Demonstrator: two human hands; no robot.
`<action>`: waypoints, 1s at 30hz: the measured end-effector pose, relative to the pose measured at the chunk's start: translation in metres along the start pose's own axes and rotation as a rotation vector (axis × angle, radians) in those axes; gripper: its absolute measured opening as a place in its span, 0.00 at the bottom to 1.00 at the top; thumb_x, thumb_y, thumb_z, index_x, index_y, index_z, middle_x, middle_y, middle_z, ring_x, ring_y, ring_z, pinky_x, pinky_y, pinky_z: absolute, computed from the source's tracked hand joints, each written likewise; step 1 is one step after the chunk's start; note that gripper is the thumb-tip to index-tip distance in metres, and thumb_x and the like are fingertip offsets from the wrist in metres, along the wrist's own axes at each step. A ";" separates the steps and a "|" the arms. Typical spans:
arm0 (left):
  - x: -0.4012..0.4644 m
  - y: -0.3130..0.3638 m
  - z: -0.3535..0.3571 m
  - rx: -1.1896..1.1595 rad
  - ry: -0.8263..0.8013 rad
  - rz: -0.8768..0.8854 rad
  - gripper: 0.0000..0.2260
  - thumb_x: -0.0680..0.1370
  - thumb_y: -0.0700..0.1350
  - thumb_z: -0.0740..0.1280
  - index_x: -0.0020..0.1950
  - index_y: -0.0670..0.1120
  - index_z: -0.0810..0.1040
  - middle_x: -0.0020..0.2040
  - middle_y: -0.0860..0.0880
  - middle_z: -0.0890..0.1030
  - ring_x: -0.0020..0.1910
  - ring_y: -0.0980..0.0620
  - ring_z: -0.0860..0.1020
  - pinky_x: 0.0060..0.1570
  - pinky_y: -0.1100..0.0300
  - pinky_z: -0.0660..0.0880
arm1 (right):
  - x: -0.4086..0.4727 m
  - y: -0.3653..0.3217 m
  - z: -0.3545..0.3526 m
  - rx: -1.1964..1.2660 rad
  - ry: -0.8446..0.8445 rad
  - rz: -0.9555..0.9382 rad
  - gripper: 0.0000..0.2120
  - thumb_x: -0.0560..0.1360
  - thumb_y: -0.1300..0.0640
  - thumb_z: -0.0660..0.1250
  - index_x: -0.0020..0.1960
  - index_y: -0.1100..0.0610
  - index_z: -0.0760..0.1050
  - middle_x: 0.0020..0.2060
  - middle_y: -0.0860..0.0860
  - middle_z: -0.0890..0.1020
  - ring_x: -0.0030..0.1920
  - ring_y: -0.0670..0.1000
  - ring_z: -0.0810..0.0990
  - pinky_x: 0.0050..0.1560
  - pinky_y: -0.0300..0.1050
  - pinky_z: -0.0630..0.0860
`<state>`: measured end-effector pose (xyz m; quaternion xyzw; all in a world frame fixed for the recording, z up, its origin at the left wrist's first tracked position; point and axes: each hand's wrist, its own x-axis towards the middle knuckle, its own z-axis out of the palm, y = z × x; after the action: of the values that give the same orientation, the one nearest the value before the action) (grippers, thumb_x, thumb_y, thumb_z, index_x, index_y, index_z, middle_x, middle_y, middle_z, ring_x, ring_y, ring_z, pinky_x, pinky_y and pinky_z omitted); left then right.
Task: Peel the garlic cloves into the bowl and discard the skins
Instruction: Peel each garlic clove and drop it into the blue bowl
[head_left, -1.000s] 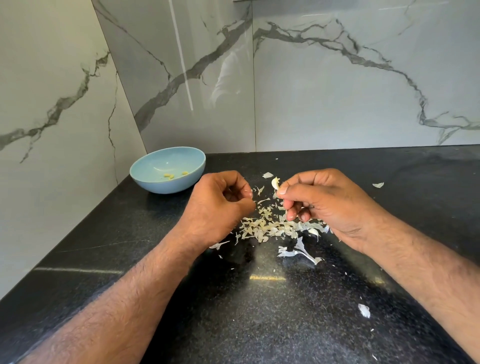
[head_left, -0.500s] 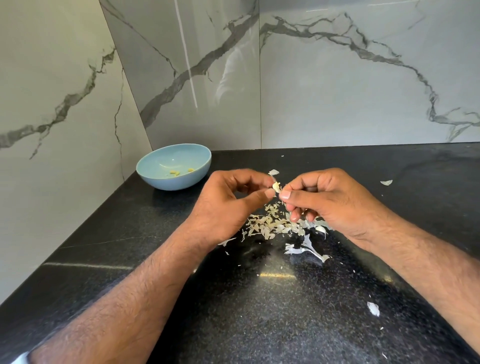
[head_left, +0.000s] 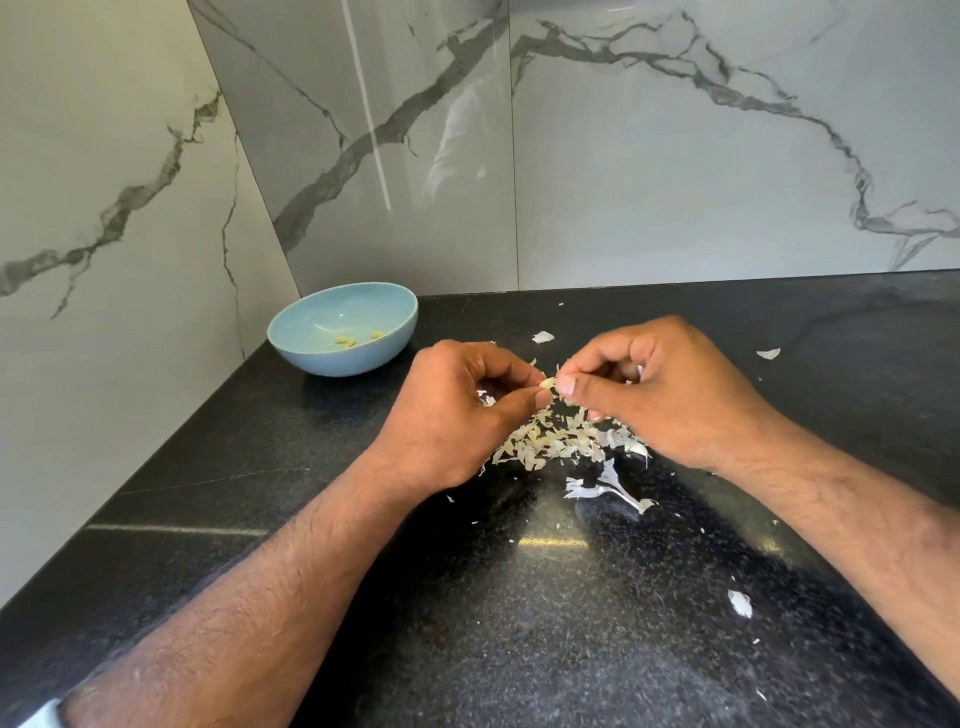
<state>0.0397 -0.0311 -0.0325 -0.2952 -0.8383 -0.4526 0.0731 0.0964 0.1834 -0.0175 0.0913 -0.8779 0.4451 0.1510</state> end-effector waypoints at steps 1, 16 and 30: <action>0.000 0.001 0.000 0.039 0.017 0.029 0.04 0.77 0.48 0.80 0.50 0.51 0.89 0.42 0.57 0.87 0.42 0.59 0.85 0.44 0.65 0.79 | -0.001 0.000 0.003 -0.044 0.001 -0.008 0.01 0.77 0.51 0.77 0.46 0.47 0.87 0.32 0.42 0.85 0.34 0.50 0.84 0.33 0.44 0.80; -0.003 0.005 0.004 0.161 0.039 0.162 0.05 0.78 0.46 0.78 0.53 0.53 0.90 0.43 0.60 0.87 0.45 0.59 0.85 0.48 0.57 0.83 | 0.002 0.005 0.006 0.062 -0.018 0.076 0.04 0.76 0.56 0.76 0.42 0.50 0.88 0.30 0.48 0.85 0.31 0.44 0.82 0.37 0.40 0.76; -0.005 0.014 0.011 -0.502 0.047 -0.208 0.07 0.77 0.35 0.77 0.54 0.41 0.86 0.46 0.43 0.89 0.44 0.44 0.88 0.46 0.61 0.83 | 0.006 0.004 0.010 0.475 -0.011 0.312 0.03 0.75 0.64 0.74 0.44 0.61 0.87 0.36 0.58 0.85 0.35 0.52 0.81 0.32 0.44 0.69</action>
<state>0.0535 -0.0183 -0.0305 -0.2056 -0.7239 -0.6579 -0.0298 0.0881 0.1773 -0.0244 -0.0095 -0.7533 0.6556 0.0503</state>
